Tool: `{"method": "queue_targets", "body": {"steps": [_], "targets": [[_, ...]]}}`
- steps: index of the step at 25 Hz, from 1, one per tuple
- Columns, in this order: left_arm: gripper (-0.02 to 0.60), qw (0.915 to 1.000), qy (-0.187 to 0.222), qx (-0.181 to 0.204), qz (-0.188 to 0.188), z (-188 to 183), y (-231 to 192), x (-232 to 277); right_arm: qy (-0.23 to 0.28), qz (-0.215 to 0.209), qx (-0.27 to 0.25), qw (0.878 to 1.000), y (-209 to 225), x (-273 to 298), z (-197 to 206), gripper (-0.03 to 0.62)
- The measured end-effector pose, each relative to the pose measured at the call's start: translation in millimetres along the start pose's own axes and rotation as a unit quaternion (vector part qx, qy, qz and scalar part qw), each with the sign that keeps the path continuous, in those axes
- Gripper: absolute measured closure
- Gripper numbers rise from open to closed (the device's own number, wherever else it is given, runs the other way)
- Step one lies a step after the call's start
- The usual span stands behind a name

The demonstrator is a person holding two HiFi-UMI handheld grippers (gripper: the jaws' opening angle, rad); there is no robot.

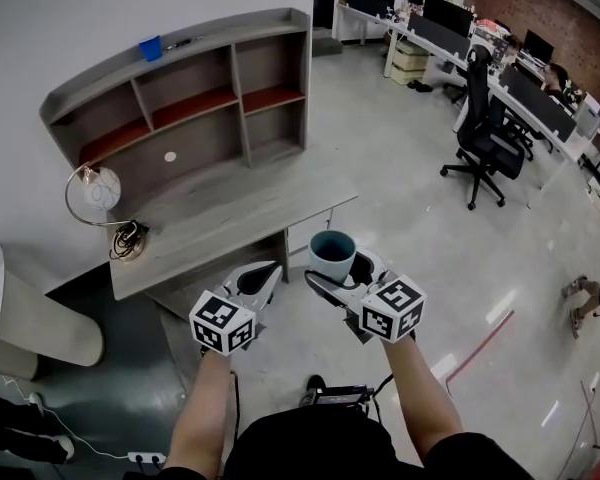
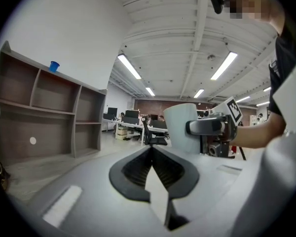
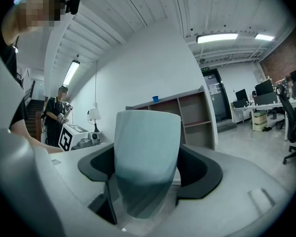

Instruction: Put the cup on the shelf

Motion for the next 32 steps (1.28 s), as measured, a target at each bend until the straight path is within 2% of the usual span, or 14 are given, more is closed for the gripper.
{"method": "queue_targets", "body": {"steps": [8, 16, 21, 28, 32], "targets": [[0.580, 0.9998, -0.005, 0.007, -0.018, -13, -24, 56, 0.006, -0.007, -0.001, 1.000, 65, 12, -14, 0.215], [0.580, 0.9996, -0.015, -0.001, -0.024, -11, -59, 86, -0.002, -0.015, 0.010, 1.000, 101, 48, -10, 0.215], [0.580, 0.9995, -0.014, -0.010, -0.025, -12, -103, 109, -0.007, -0.015, 0.006, 1.000, 126, 85, -13, 0.215], [0.580, 0.9997, -0.015, -0.016, -0.006, -26, -179, 152, -0.014, 0.010, 0.004, 1.000, 171, 147, -29, 0.215], [0.580, 0.9996, -0.026, -0.004, 0.007, -40, -229, 174, -0.011, 0.024, 0.005, 1.000, 194, 191, -45, 0.215]]}}
Point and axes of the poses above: the fingertips, and each gripper's own axes: x forward along the fingers, y to its right, z out of its underside, the point moved 6 cm from there along -x, backward along the fingers, and after that the axes turned 3 degrees about z, right-handed, at the moved point
